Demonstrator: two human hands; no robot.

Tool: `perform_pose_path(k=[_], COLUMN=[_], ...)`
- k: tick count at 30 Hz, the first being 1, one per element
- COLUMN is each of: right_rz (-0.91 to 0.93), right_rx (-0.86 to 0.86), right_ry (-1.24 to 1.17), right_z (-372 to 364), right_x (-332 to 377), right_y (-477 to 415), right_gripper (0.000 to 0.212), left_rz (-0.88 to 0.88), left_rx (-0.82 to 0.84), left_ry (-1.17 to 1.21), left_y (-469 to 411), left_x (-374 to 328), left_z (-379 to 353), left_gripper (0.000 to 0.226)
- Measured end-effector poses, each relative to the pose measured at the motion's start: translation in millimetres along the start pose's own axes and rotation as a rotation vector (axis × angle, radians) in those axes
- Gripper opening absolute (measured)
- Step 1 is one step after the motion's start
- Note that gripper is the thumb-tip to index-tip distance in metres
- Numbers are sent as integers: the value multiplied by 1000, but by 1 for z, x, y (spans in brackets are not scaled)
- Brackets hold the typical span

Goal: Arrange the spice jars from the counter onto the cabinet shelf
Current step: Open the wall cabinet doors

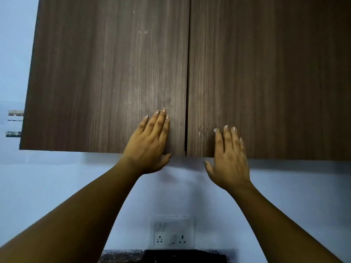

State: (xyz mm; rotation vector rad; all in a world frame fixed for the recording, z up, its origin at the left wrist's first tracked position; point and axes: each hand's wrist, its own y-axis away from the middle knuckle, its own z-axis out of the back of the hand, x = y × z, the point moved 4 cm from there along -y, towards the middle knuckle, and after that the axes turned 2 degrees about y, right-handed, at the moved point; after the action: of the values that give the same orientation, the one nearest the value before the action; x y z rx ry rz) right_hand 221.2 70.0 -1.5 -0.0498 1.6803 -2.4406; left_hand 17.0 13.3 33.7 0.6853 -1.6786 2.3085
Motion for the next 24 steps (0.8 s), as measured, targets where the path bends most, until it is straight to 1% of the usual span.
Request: perform_pose_path(k=[5,8,12,17,21,24], right_rz=[33,28,66,90,175,227], right_rx=[-56,-83,-108,-131,-156,-194], right_ry=[54,66,76,112,118,111], right_z=[-16,-27,-42,-53,-55,-53], right_x=[-4,-9,-10,-13,-6,-2], right_y=[-13,-18,-20,-28,-27,-25], right_gripper=[99,100,98,96,101,92], left_rz=[-37,-18,25,41,21,-28], left_rx=[7,53,24,39,-2,-28], left_ry=[34,53,61,67,84,112], left_y=[-19,-27,-36,-44,-43,-41], left_x=[-25,-38,-46,-50,-54,-52], left_z=[-23,-38,-51,-65,-70,-70], left_gripper=[101,97,85,89,89,88])
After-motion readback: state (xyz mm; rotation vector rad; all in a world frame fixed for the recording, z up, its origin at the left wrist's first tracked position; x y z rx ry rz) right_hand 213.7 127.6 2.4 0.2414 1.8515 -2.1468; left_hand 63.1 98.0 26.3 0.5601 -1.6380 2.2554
